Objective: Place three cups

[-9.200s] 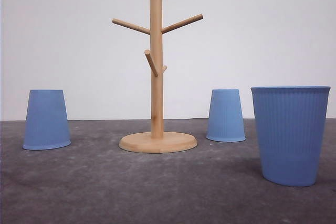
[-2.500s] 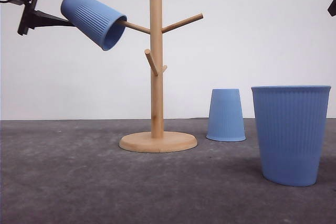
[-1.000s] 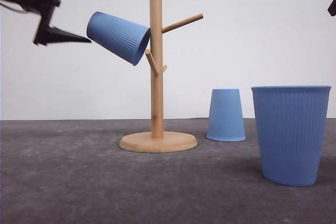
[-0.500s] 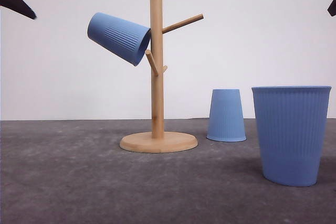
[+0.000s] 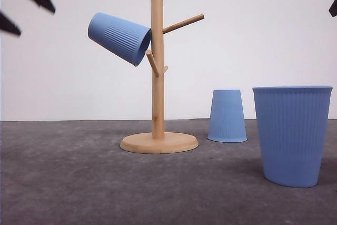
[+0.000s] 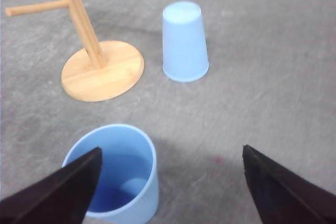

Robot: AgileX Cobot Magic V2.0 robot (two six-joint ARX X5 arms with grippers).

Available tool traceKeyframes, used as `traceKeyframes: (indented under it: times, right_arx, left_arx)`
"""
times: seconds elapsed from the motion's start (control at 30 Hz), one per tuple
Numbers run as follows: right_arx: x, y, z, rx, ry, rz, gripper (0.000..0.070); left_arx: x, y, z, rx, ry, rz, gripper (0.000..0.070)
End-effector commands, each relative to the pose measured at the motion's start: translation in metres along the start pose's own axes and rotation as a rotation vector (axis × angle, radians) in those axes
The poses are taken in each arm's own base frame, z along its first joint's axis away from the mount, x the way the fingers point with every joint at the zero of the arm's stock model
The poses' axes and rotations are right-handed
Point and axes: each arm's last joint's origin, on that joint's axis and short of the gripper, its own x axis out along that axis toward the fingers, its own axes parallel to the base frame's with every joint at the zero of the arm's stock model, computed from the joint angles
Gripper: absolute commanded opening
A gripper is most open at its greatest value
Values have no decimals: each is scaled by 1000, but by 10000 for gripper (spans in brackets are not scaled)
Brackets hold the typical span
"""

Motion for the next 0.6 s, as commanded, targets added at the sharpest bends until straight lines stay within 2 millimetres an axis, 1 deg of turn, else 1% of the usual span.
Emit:
traceKeyframes:
  times: [0.0, 0.1, 0.2, 0.37, 0.47, 0.57]
  right_arx:
    - [0, 0, 5, 52, -6, 1, 543]
    - [8, -1, 7, 106, 37, 1, 543]
    - [19, -2, 16, 139, 114, 24, 543]
    - [42, -5, 46, 133, 228, 56, 543]
    - [62, -8, 66, 94, 265, 71, 543]
    - [87, -12, 83, 33, 273, 101, 543]
  left_arx:
    - [2, -1, -4, -1, 0, -6, 463]
    - [4, -1, -12, 2, 24, -12, 463]
    - [4, -2, -12, 1, 29, -13, 463]
    - [4, -2, -12, 1, 29, -13, 463]
    - [4, -2, -12, -1, 29, -13, 463]
    - [4, -2, -12, -3, 29, -13, 463]
